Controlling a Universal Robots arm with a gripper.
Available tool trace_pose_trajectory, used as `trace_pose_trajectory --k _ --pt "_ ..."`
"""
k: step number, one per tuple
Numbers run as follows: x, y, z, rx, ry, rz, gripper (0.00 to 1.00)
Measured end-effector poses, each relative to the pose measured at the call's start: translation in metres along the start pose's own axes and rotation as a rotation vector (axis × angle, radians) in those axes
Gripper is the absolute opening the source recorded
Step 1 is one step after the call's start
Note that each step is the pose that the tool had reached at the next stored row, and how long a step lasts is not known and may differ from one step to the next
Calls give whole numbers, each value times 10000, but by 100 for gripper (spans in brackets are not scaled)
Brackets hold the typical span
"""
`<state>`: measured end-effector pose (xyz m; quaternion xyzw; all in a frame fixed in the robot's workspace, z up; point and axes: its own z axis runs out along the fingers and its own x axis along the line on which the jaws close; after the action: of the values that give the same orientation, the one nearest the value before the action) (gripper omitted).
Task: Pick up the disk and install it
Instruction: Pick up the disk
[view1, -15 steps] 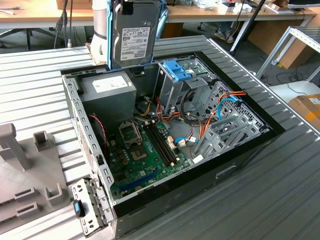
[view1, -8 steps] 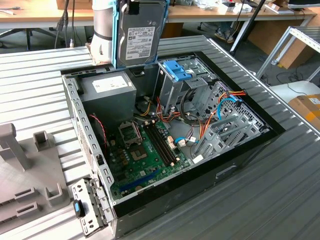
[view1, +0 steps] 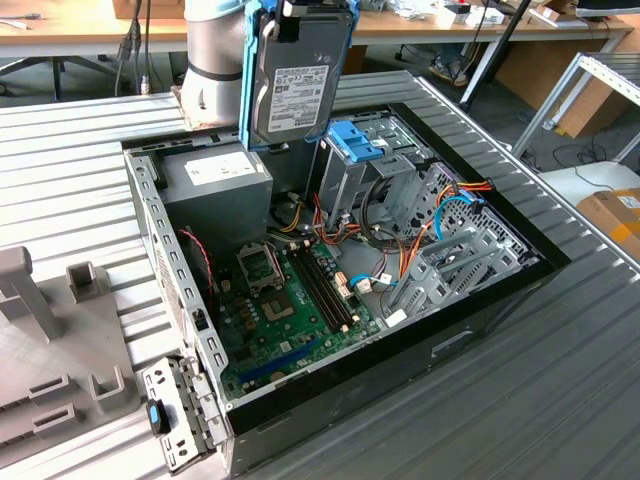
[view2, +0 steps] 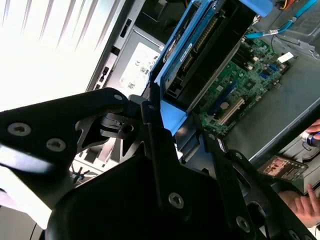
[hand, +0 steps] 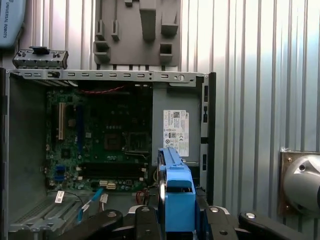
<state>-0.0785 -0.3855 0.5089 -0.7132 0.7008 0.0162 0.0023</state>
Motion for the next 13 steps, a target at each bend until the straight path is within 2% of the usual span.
trace_pose_trajectory --k 1,2,8,13 --pt "42 -5 -1 0 1 -1 36" --pt "48 -5 0 1 -2 0 36" --pt "49 -6 0 0 -1 0 36" --pt "79 -8 -2 0 0 -1 36"
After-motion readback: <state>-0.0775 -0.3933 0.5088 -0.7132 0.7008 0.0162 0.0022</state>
